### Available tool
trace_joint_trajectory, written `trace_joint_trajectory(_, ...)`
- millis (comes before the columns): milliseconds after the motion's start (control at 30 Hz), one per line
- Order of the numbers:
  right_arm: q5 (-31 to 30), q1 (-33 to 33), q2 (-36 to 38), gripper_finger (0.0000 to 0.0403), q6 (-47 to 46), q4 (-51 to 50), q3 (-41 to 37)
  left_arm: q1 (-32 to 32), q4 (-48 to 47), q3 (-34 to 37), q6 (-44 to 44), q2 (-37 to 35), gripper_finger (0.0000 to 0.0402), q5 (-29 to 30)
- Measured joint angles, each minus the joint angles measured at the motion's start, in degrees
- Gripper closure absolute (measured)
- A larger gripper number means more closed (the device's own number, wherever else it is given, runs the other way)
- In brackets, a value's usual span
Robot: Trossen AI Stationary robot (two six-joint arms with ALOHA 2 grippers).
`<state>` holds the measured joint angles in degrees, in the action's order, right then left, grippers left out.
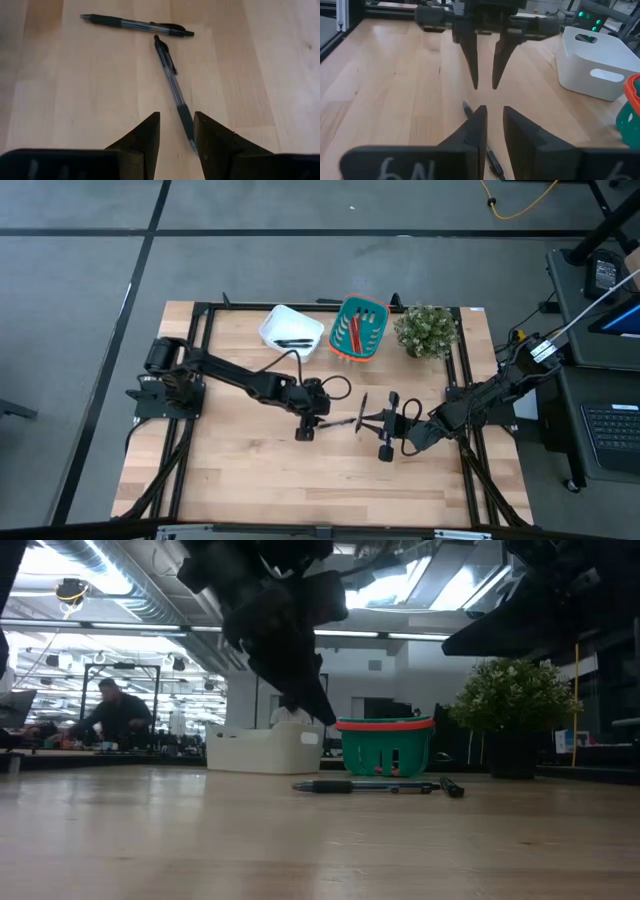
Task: Sort pens & pencils
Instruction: Put the black pen into the white bin
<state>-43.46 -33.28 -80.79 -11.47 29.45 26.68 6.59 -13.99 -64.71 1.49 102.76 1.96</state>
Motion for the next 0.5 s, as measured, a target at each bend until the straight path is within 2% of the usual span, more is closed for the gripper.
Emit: trace_joint_trajectory(500, -0.45, 0.07, 0.0, 0.0338, 0.1, 0.02, 0.0, 2.44, 3.03, 0.07, 2.91, 1.59, 0.0289, 0.02)
